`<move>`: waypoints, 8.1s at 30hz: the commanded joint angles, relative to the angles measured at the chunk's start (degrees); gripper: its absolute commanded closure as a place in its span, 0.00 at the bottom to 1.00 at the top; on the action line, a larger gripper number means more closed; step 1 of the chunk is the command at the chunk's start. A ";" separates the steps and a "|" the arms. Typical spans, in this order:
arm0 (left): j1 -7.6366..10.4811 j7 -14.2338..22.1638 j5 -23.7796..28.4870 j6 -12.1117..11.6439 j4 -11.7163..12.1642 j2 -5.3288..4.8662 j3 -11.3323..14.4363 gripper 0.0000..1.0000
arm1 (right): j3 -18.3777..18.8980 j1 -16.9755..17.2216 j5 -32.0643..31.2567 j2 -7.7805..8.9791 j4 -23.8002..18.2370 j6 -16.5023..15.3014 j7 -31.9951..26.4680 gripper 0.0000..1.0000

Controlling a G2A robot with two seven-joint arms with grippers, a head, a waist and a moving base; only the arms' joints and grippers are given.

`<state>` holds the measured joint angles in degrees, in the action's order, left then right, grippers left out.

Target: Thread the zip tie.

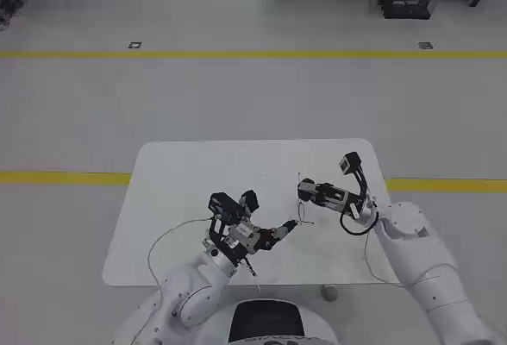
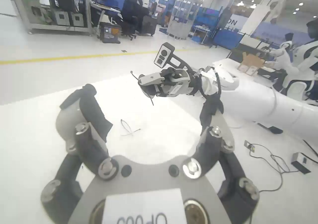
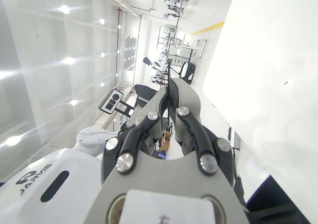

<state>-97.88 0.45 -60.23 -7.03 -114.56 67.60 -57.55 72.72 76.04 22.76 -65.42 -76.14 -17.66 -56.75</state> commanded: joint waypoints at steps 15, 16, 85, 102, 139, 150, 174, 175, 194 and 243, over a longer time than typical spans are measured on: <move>1.75 -1.25 -17.82 2.65 0.88 -0.30 3.67 0.00 | -1.27 0.59 -2.46 0.00 -1.69 -1.82 0.81 1.00; 1.84 -1.54 -18.27 2.86 0.94 -0.33 3.63 0.00 | -1.21 0.52 -2.15 -0.02 -1.49 -1.82 0.54 1.00; 26.50 14.90 -29.73 19.33 6.38 -10.16 28.34 0.00 | 2.59 -0.58 6.92 -1.81 3.72 0.09 -2.27 1.00; 24.45 10.35 -20.86 15.90 7.17 -9.32 25.03 0.00 | 2.06 0.59 5.19 -1.60 1.76 -1.29 0.00 1.00; 20.77 3.64 -1.59 7.36 9.33 -7.47 19.21 0.00 | 0.93 1.19 3.97 -1.37 -0.22 -1.77 3.36 1.00; 19.53 1.89 8.14 3.27 10.67 -7.07 16.73 0.00 | 1.13 1.28 4.53 -1.38 -0.48 -1.82 3.12 1.00; 19.95 12.72 66.99 -8.16 19.37 -4.64 12.72 0.00 | 2.80 2.94 3.20 -2.08 -3.24 -1.82 4.62 1.00; 19.95 12.72 66.99 -8.16 19.37 -4.64 12.72 0.00 | 2.80 2.94 3.20 -2.08 -3.24 -1.82 4.62 1.00; 19.69 25.11 105.87 -8.78 22.77 -2.89 10.73 0.00 | 4.85 5.93 -4.65 -2.80 -10.82 -1.82 9.83 1.00; 20.33 25.83 139.43 5.82 24.14 0.41 9.69 0.00 | 4.46 8.36 -14.56 -3.60 -19.12 -1.57 18.95 1.00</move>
<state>-77.36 26.23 79.29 -0.91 -90.07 67.96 -47.77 77.35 84.29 8.42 -69.02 -95.04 -19.35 -38.38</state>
